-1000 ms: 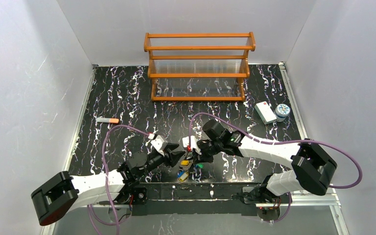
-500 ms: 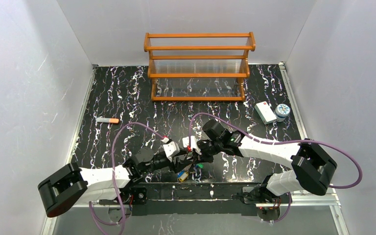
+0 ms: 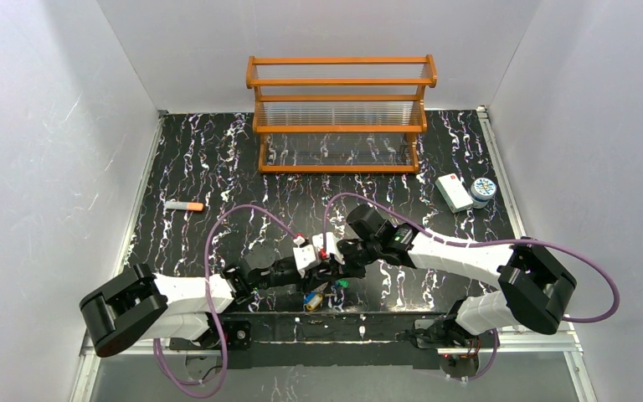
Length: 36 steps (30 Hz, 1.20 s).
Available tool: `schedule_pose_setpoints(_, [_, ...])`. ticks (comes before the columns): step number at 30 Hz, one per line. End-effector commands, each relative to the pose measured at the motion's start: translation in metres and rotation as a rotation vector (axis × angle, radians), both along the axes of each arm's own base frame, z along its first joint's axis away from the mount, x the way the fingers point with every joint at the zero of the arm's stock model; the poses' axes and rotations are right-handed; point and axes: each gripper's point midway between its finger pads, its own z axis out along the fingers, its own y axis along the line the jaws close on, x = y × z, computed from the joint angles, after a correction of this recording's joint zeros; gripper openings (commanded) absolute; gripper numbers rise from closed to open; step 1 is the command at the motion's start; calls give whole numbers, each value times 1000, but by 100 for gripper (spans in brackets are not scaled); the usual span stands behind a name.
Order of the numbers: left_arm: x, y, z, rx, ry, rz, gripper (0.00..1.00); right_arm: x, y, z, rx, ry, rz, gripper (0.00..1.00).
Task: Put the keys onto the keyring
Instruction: Adjust the key on the keyring.
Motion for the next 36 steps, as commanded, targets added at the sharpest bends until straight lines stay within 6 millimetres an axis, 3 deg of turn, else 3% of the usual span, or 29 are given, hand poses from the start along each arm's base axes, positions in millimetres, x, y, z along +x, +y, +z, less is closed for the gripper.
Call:
schedule_pose_setpoints(1, [6,2,8,11,-46,15,31,1,11,23,75,-34,26,1])
schedule_pose_setpoints(8, [12,12,-1,110,-67,45,27,2,12,24,77,-38,27,1])
schedule_pose_setpoints(16, [10,4,-7,137,-49,3,19,3,13,24,77,-34,23,1])
schedule_pose_setpoints(25, [9,5,-13,184,-44,-12,28,3,14,25,77,-36,20,1])
schedule_pose_setpoints(32, [3,4,-14,189,-39,-40,30,4,15,27,83,-38,19,1])
schedule_pose_setpoints(36, [-4,-2,-14,188,-39,-81,37,4,16,28,91,-37,19,1])
